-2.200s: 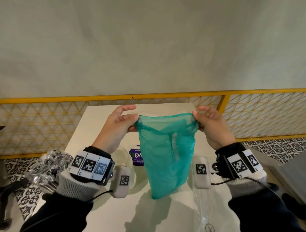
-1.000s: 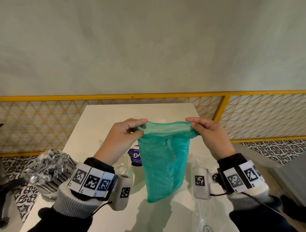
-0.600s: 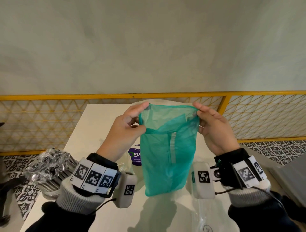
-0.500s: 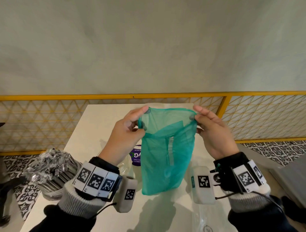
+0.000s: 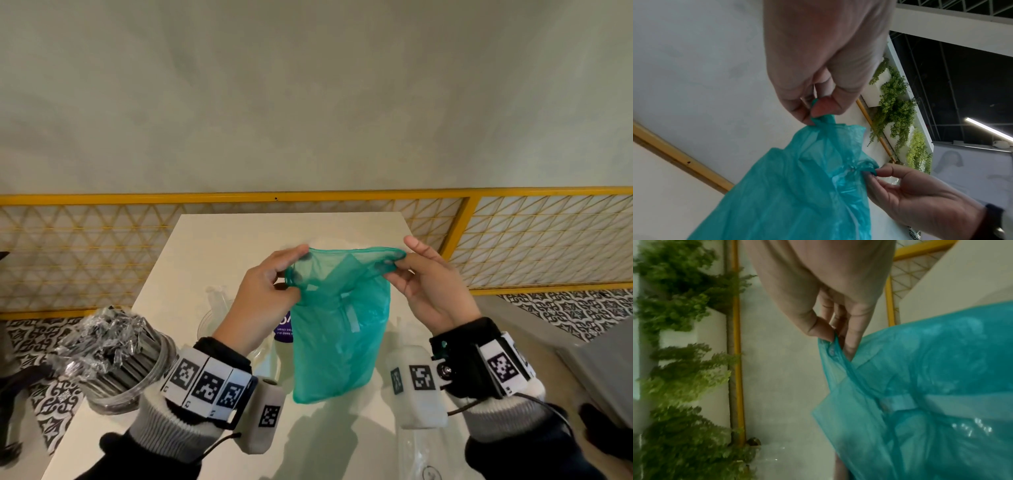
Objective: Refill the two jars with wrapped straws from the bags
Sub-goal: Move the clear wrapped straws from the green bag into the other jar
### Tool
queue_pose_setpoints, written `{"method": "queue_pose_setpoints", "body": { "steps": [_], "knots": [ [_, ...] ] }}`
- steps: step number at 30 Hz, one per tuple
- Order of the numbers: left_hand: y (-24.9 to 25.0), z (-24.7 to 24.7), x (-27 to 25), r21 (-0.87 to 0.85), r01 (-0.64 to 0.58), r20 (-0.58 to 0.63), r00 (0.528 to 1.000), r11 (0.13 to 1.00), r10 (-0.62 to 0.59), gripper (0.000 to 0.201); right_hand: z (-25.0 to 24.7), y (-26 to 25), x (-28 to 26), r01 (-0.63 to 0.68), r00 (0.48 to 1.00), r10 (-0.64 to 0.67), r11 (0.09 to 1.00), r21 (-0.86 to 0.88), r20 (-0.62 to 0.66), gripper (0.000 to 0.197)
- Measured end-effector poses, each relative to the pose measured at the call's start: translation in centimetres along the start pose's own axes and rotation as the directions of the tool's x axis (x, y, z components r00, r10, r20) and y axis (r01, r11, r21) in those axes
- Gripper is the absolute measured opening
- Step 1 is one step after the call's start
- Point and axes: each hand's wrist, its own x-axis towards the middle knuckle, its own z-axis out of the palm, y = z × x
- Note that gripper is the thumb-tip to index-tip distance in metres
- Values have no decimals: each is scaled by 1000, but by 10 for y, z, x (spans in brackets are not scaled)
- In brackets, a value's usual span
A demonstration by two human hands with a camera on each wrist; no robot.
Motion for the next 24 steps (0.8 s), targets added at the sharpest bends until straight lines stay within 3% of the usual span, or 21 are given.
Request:
{"method": "queue_pose_setpoints", "body": {
  "steps": [3,7,13,17,20,22,24],
  "knots": [
    [1,2,1,-169,69,-79,993,983,-83,58,1,0,0,-88,996,86,994,71,28,31],
    [6,-2,6,-333,149,-145,967,931,-207,22,3,3,2,-194,978,186,977,91,96,34],
    [5,-6,8,-425,176,-93,967,888,-236,42,0,5,3,-260,959,263,965,-40,108,32],
    [7,-8,12,-585,207,-46,957,785,-286,36,-4,10,2,-218,957,254,949,-227,142,28],
    [10,-11,14,-656,189,-44,957,731,-287,24,-7,14,0,-169,934,280,892,-419,220,57],
    [10,-11,14,-658,204,-27,956,724,-293,21,-9,16,-2,-147,923,300,854,-500,242,48],
    [9,-9,13,-649,245,6,948,720,-318,22,-9,17,-1,-126,936,278,838,-531,217,27]
  ]
}}
